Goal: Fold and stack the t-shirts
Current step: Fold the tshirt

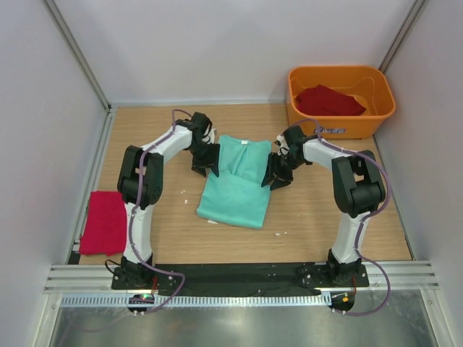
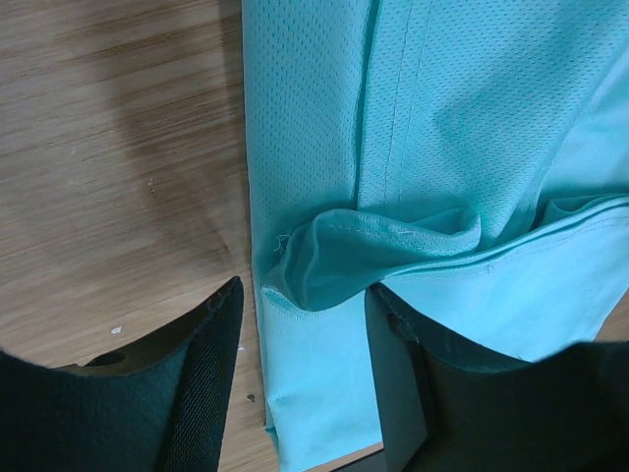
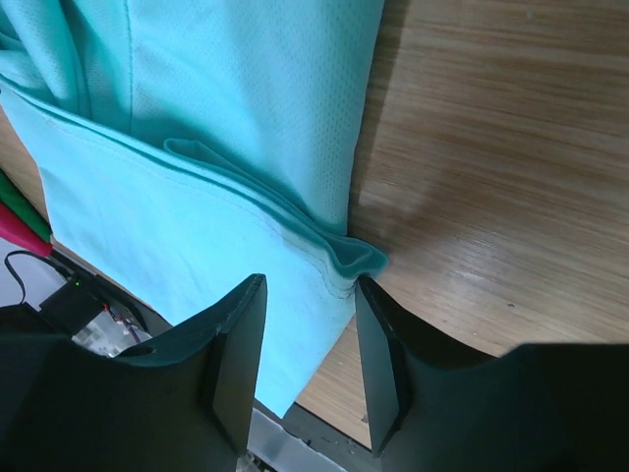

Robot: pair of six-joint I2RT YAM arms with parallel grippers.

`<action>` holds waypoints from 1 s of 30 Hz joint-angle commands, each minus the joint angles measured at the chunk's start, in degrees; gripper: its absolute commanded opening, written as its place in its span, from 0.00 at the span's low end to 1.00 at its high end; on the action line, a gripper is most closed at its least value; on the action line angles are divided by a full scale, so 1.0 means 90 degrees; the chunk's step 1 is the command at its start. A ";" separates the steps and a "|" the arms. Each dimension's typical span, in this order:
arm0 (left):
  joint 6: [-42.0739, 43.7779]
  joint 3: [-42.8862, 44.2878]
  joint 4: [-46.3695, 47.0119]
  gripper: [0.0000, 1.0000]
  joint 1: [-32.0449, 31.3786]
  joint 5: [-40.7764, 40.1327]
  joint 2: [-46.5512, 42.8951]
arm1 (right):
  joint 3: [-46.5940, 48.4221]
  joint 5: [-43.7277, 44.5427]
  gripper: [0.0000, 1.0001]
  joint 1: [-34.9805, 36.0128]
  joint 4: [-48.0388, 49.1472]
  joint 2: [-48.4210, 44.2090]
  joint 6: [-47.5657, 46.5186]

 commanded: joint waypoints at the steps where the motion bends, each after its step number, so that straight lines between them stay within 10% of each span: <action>1: 0.0225 0.0307 0.0023 0.54 0.0003 0.0160 0.0010 | 0.0153 -0.0139 0.47 0.0020 0.0131 0.0131 0.0093; 11: 0.0205 0.0385 0.0082 0.50 0.0023 0.0296 0.0108 | 0.0144 0.0282 0.51 0.0020 -0.0241 0.0093 -0.0133; 30: 0.0039 0.0327 0.0101 0.04 0.0101 0.0511 0.0098 | 0.0036 0.0058 0.43 -0.0019 0.0042 0.0209 -0.0094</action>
